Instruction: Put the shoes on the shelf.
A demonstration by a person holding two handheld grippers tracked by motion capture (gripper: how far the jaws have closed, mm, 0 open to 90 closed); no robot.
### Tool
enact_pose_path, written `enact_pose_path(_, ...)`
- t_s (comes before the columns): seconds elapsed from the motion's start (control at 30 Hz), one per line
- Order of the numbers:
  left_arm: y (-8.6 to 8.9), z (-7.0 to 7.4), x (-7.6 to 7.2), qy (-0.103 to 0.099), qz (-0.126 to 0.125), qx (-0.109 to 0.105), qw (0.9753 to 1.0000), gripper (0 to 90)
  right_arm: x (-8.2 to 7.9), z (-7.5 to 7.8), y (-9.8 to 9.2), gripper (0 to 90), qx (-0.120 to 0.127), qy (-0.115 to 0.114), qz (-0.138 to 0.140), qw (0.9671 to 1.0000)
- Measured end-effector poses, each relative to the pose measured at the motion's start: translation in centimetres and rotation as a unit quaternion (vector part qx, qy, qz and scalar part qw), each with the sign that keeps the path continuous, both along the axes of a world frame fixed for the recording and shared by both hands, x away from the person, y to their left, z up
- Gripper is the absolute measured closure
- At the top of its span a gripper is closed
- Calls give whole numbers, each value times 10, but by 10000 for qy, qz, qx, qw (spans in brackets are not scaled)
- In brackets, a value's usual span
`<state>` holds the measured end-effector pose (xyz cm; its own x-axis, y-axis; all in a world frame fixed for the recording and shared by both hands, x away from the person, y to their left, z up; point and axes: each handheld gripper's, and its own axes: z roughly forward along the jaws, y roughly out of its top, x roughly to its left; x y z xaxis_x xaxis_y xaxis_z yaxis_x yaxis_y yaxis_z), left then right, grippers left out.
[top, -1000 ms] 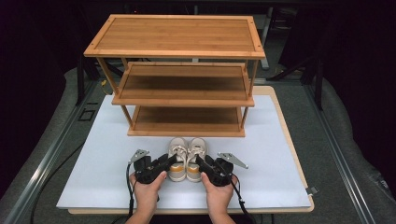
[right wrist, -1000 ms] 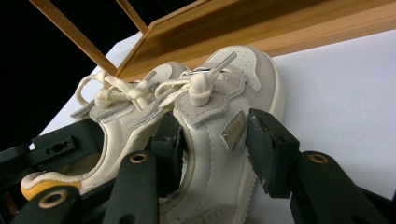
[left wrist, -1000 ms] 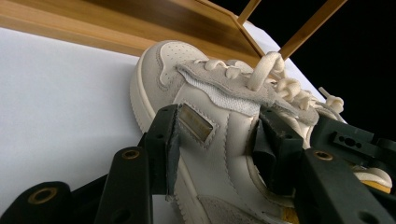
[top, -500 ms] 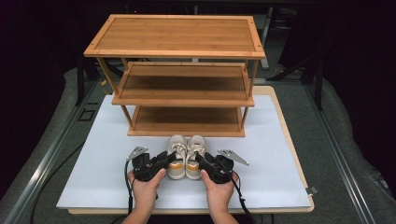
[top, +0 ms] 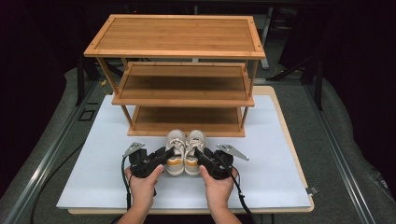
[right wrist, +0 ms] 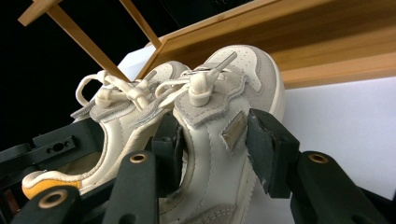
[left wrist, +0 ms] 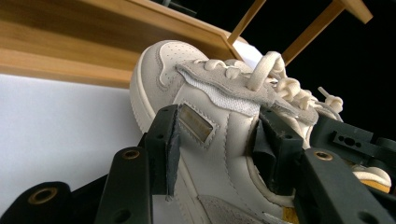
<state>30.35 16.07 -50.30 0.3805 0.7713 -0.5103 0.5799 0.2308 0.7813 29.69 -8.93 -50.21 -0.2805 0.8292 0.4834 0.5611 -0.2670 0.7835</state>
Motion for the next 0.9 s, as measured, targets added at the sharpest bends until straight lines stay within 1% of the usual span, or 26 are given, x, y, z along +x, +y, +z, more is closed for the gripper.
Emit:
enact_pose_path(0.07, 0, 3, 0, -5, 15, -5, 10000, 542, 0, 4, 1, 572, -38, 11, -22, 10000)
enact_pose_path(0.1, 1, 6, 1, -16, 14, -1, 10000, 542, 1, 5, 1, 572, 30, -20, 1, 10000)
enact_pose_path(0.13, 1, 7, 1, -28, -4, 7, 10000, 543, 1, 7, 1, 571, 37, -41, 16, 10000)
enact_pose_path(0.23, 1, 13, 1, -50, -4, 13, 10000, 542, 1, 11, 0, 571, 31, -4, -12, 10000)
enact_pose_path(0.27, 1, 15, 1, -61, -6, 18, 10000, 542, 1, 13, 0, 571, 58, -35, 21, 10000)
enact_pose_path(0.37, 0, 21, 2, -82, -10, 25, 10000, 542, 2, 19, 0, 571, 72, -76, 4, 9999)
enact_pose_path(0.4, 0, 23, 2, -95, -14, 49, 9999, 542, 2, 21, -1, 571, 76, -62, 9, 10000)
enact_pose_path(0.43, 0, 24, 2, -97, -9, 48, 9999, 542, 2, 23, -1, 572, 24, -28, -13, 10000)
enact_pose_path(0.47, 0, 26, 2, -109, -10, 68, 9999, 542, 2, 24, -1, 571, 35, -38, 8, 10000)
enact_pose_path(0.67, 2, 35, 3, -139, 10, 14, 9999, 543, 4, 33, 1, 571, 103, -112, 27, 9999)
enact_pose_path(0.7, 2, 36, 3, -138, 6, 15, 9999, 543, 4, 35, 1, 571, 44, -73, 39, 10000)
enact_pose_path(0.77, 3, 38, 3, -159, 27, 3, 9999, 543, 5, 37, 2, 571, 101, -129, 42, 9999)
enact_pose_path(0.9, 4, 42, 3, -158, 40, 3, 9999, 543, 6, 42, 3, 571, 33, -120, 61, 9999)
